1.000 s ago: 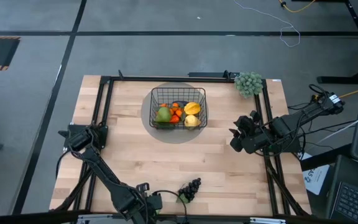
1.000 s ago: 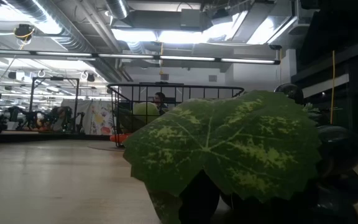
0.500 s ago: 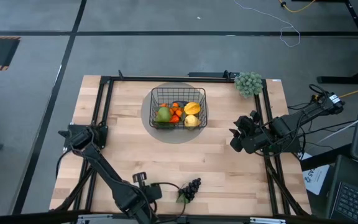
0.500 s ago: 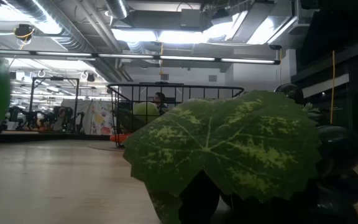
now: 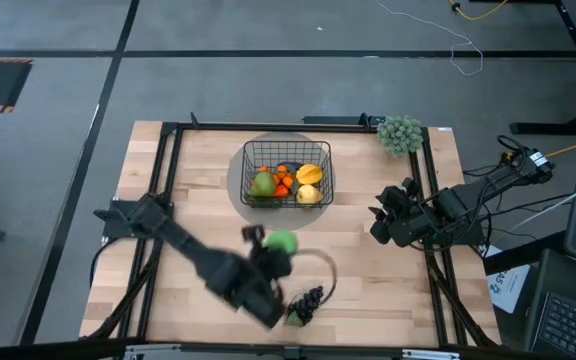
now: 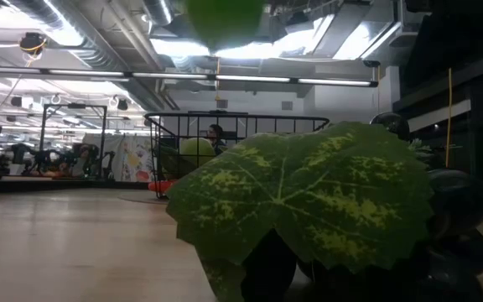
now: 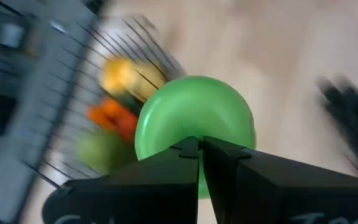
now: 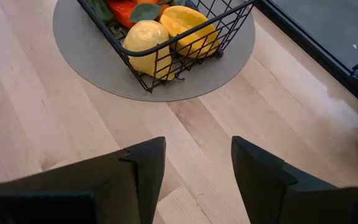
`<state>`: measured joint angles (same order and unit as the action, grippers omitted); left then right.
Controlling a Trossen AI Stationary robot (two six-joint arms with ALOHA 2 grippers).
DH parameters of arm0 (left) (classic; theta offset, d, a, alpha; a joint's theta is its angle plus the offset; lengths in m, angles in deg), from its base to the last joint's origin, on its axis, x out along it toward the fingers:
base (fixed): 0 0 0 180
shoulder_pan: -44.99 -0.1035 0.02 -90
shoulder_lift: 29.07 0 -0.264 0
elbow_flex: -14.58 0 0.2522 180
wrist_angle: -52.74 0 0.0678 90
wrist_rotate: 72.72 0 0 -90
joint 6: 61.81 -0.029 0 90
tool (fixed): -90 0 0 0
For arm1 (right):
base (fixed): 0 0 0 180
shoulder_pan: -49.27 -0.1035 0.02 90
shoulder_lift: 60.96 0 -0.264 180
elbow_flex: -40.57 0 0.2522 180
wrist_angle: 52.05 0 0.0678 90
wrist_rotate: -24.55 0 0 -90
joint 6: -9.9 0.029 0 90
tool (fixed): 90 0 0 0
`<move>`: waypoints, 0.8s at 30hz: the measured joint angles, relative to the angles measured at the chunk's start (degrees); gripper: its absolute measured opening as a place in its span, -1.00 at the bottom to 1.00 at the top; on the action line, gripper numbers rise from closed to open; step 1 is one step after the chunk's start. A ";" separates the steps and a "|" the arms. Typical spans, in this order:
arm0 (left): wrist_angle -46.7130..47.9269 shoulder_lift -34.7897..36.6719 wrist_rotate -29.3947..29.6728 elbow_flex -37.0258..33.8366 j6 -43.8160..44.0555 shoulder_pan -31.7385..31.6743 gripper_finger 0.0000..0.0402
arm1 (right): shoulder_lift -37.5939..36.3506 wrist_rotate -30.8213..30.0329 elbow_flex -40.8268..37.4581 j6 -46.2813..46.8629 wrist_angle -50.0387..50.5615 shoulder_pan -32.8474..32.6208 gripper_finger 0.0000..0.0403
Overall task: Build produce basket
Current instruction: Put the green apple into the wire basket
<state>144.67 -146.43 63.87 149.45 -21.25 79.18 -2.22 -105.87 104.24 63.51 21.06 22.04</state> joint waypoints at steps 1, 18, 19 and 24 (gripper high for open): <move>0.05 0.00 2.20 1.84 -1.97 -1.50 -1.00 | 0.00 0.00 0.00 0.00 0.00 0.01 -0.14; -2.09 2.08 -4.72 12.71 -29.15 -33.50 -1.00 | 0.02 -2.51 0.00 -0.33 0.22 0.01 -0.14; -2.34 2.08 -5.43 12.73 -29.48 -34.80 -1.00 | 0.02 -2.51 0.00 -0.32 0.22 -0.01 -0.14; -2.16 2.08 -6.57 12.73 -31.68 -39.30 -1.00 | 0.02 -2.49 0.00 -0.32 0.22 0.01 -0.14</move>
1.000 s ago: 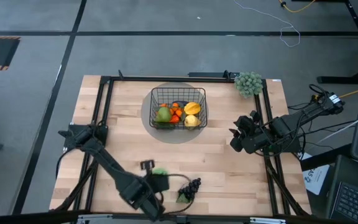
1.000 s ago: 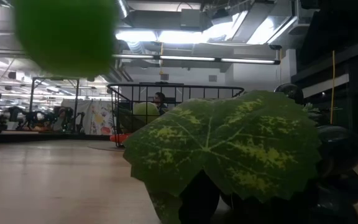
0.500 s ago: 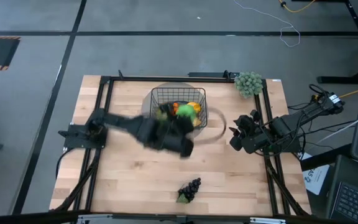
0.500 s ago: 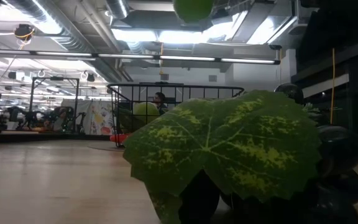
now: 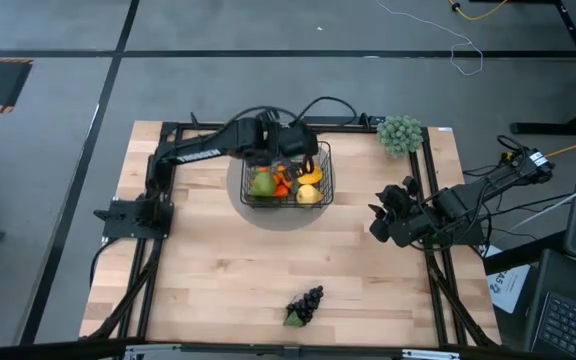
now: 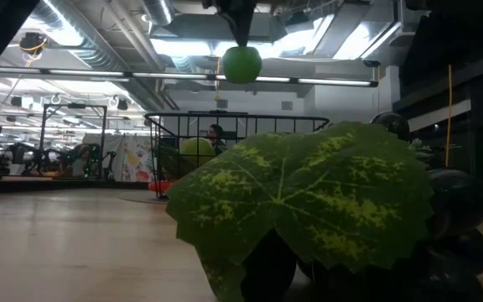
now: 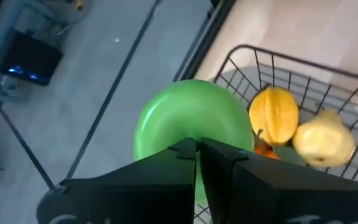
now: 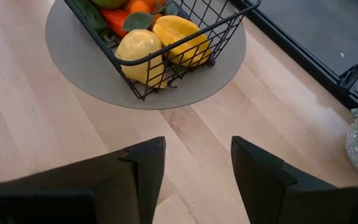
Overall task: Build produce basket
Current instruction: Put the green apple into the wire basket, then put the black grapes into the wire basket
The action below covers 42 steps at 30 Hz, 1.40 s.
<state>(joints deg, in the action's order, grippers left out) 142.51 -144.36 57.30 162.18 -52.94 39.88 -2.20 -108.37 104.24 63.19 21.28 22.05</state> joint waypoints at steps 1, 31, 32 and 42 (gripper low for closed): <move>0.06 0.00 -1.19 0.00 -1.42 -0.69 -1.00 | 0.00 0.00 0.00 -0.02 0.00 -0.02 -0.14; 3.07 -0.48 -61.10 0.00 -18.58 -20.82 -1.00 | 0.00 -3.13 0.00 4.78 -0.29 0.00 -0.14; 3.07 -0.48 -60.06 0.00 -18.58 -21.06 -1.00 | 0.00 -3.12 0.00 4.74 -0.29 0.00 -0.14; 2.51 -0.48 -53.06 0.00 -18.45 -20.48 -0.82 | 0.00 -3.10 0.00 4.68 -0.31 0.00 -0.14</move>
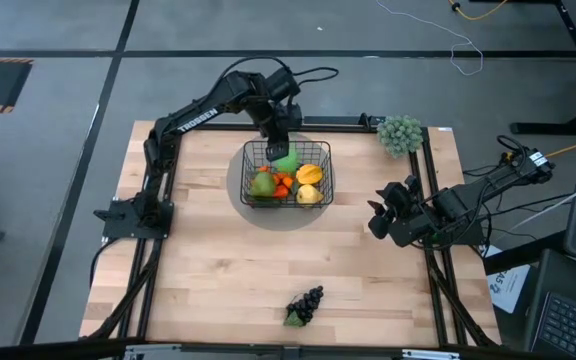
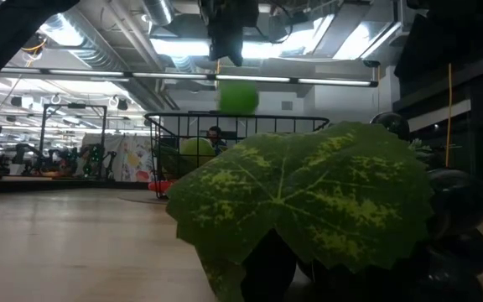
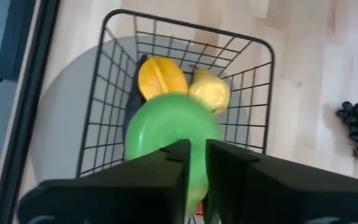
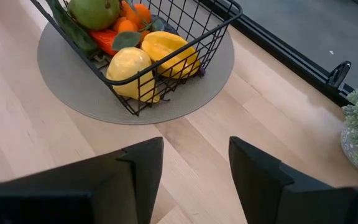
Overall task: Build produce basket
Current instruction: Put the black grapes into the wire basket
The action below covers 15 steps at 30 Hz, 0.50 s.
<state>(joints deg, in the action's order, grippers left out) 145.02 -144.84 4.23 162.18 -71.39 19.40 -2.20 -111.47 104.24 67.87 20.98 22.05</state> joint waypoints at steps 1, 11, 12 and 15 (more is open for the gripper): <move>-0.12 0.00 -0.05 0.00 -0.01 0.27 -0.78 | 0.00 0.00 0.00 -0.01 0.00 -0.02 -0.14; -0.21 0.00 0.15 0.00 -0.74 2.62 -0.49 | 0.00 0.00 0.00 -0.15 0.00 0.00 -0.14; -0.19 0.00 0.36 0.00 -0.98 2.75 -0.48 | 0.00 0.00 0.00 -0.14 0.00 -0.02 -0.14; 0.01 0.00 0.48 0.00 0.55 2.77 -0.48 | 0.00 0.00 0.00 -0.15 0.00 -0.02 -0.14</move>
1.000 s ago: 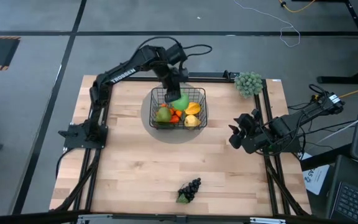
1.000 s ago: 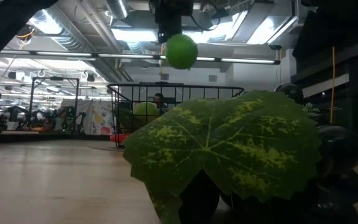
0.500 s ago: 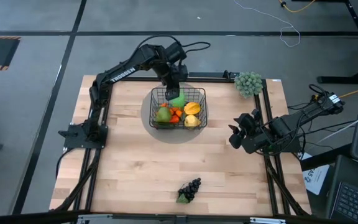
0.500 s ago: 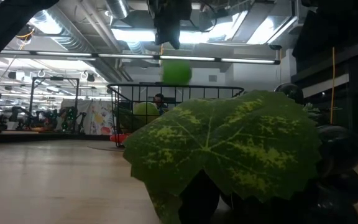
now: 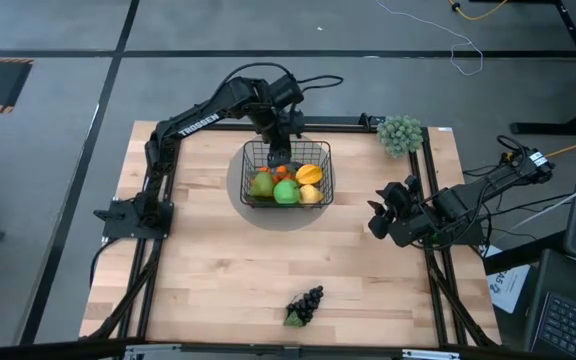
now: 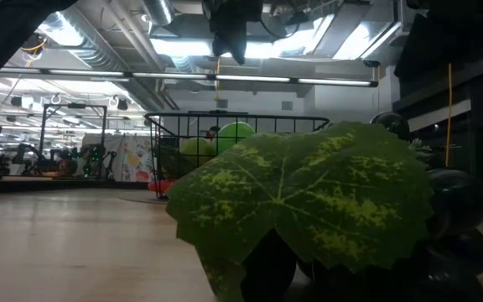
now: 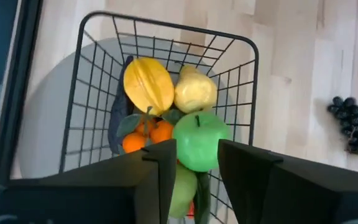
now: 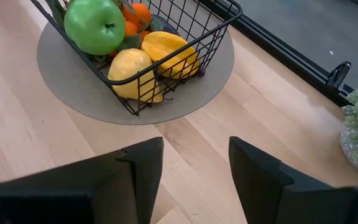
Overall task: Build produce basket
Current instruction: Put the black grapes into the wire basket
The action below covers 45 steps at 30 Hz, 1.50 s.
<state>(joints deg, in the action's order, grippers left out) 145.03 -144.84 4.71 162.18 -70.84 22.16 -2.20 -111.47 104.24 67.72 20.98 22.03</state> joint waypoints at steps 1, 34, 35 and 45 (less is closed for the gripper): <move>0.17 0.00 -0.24 0.00 1.41 0.05 -0.48 | 0.00 0.00 0.00 0.00 0.00 0.00 -0.14; -11.95 0.15 -2.39 -14.22 1.22 32.97 -0.48 | -0.02 0.17 0.00 -1.29 0.09 0.00 -0.14; -14.14 0.15 -2.39 -16.36 1.00 33.56 -0.48 | -0.02 0.17 0.00 -1.29 0.09 0.00 -0.14; -26.58 0.09 3.30 -31.34 1.44 36.26 -0.48 | -0.02 0.15 0.00 -1.29 0.09 0.01 -0.14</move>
<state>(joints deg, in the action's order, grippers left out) 118.44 -144.75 8.01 130.84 -69.40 58.43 -2.22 -111.32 104.24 66.43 21.06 22.04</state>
